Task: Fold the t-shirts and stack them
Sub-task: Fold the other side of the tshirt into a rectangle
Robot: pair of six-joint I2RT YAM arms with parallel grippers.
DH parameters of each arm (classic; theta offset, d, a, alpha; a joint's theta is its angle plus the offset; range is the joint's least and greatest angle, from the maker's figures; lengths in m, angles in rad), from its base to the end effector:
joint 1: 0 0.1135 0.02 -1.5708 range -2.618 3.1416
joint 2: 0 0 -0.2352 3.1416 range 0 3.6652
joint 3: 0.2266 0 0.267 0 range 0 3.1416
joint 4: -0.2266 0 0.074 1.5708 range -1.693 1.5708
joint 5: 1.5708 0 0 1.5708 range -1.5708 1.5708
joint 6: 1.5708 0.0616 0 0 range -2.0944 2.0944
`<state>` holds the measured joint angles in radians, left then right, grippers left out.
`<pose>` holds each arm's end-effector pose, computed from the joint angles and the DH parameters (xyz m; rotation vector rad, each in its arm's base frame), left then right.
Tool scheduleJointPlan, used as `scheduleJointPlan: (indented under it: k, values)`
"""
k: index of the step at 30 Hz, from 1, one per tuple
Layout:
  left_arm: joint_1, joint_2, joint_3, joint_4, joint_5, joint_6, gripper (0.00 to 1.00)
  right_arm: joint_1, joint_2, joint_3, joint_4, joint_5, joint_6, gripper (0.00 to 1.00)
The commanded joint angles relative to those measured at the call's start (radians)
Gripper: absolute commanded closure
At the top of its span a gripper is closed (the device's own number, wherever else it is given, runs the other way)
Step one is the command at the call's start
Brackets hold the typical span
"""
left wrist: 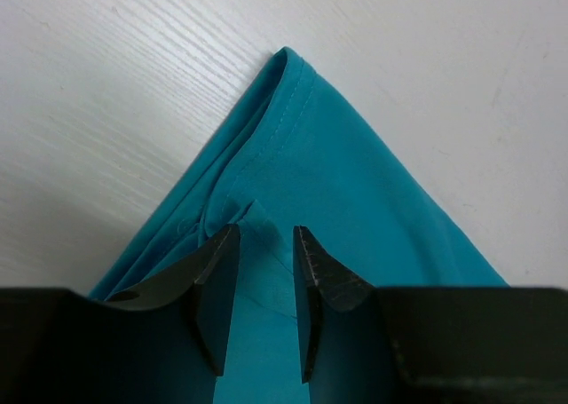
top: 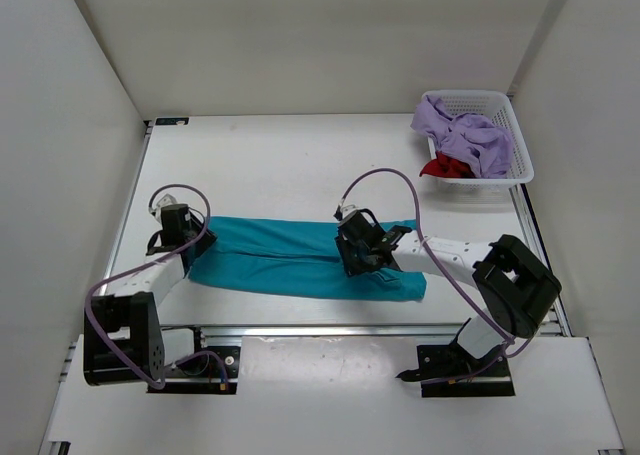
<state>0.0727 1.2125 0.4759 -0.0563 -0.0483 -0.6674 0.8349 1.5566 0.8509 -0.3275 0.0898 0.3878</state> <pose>0.2647 0.0223 0.1069 -0.8806 2.2052 -0.2303 0.2209 0.2356 0.1093 -0.5519 2.5748 0.3194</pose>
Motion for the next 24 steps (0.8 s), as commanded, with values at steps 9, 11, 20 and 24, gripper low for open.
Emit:
scheduleJointPlan:
  k: [9, 11, 20, 24]
  values:
    - [-0.011, 0.059, 0.043, 0.015, -0.013, 0.014, 0.74, -0.005, -0.013, -0.027, 0.044, -0.015, 0.002, 0.74]
    - [-0.001, 0.056, 0.037, 0.013, -0.01, 0.017, 0.76, 0.0, -0.012, -0.023, 0.038, -0.016, 0.002, 0.68]
    - [-0.008, 0.035, 0.006, 0.015, -0.004, 0.041, 0.7, -0.002, -0.007, -0.041, 0.047, -0.007, 0.008, 0.84]
    - [0.002, 0.039, 0.021, 0.003, 0.037, 0.028, 0.98, 0.006, -0.02, -0.041, 0.045, -0.012, 0.006, 0.99]
